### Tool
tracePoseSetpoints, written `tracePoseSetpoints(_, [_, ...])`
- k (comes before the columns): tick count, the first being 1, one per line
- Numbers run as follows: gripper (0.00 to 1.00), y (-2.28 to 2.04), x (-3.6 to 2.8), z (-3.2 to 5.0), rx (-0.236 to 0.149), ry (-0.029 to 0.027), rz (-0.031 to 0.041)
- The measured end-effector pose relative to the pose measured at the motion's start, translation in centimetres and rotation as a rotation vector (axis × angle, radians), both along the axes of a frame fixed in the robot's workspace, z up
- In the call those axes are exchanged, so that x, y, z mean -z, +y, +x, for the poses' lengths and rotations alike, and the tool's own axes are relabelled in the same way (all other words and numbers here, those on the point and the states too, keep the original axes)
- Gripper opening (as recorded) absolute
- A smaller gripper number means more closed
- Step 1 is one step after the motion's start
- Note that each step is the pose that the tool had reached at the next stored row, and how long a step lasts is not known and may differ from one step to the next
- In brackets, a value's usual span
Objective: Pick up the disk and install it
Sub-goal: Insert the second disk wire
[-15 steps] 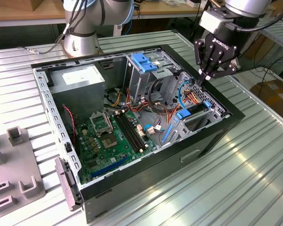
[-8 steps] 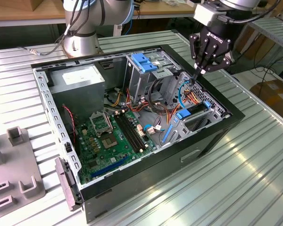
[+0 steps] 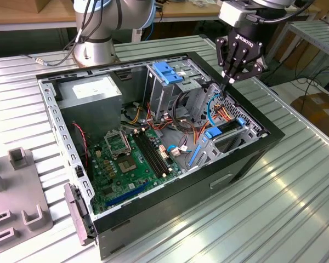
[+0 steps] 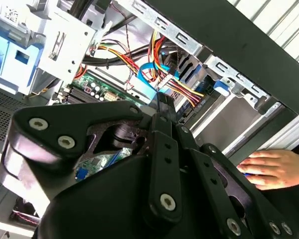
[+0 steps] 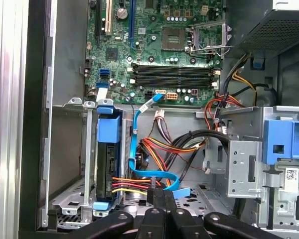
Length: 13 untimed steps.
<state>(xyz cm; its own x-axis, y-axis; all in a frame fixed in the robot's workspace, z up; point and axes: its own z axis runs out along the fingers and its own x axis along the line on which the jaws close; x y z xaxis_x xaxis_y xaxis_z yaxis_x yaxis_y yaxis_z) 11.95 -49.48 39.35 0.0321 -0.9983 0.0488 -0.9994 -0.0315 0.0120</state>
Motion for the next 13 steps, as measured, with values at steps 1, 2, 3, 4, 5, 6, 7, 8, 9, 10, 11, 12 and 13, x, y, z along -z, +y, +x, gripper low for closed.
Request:
tracePoseSetpoints(1, [0.11, 0.0, 0.0, 0.0, 0.0, 0.0, -0.0001])
tracePoseSetpoints(2, [0.11, 0.01, 0.03, 0.0, 0.0, 0.0, -0.0002])
tracePoseSetpoints(3, [0.17, 0.01, 0.03, 0.01, 0.0, 0.0, -0.0006])
tracePoseSetpoints(4, [0.17, 0.0, 0.03, 0.01, 0.0, 0.0, -0.0007])
tracePoseSetpoints(5, [0.17, 0.0, 0.03, 0.01, 0.0, 0.0, -0.0008])
tracePoseSetpoints(6, [0.17, 0.0, 0.04, 0.01, 0.0, 0.0, -0.0007])
tracePoseSetpoints(7, [0.17, 0.0, 0.04, 0.01, 0.0, 0.0, -0.0007])
tracePoseSetpoints(8, [0.17, 0.0, 0.04, 0.01, 0.0, 0.0, -0.0007])
tracePoseSetpoints(9, [0.18, 0.01, 0.04, 0.01, 0.0, 0.0, -0.0007])
tracePoseSetpoints(10, [0.18, 0.01, 0.05, 0.02, 0.0, 0.0, -0.0007])
tracePoseSetpoints(11, [0.25, 0.01, 0.05, 0.01, 0.0, 0.0, -0.0006])
tracePoseSetpoints(12, [0.25, 0.0, 0.05, 0.01, 0.0, 0.0, -0.0007])
tracePoseSetpoints(13, [0.25, 0.0, 0.05, 0.01, 0.0, 0.0, -0.0006])
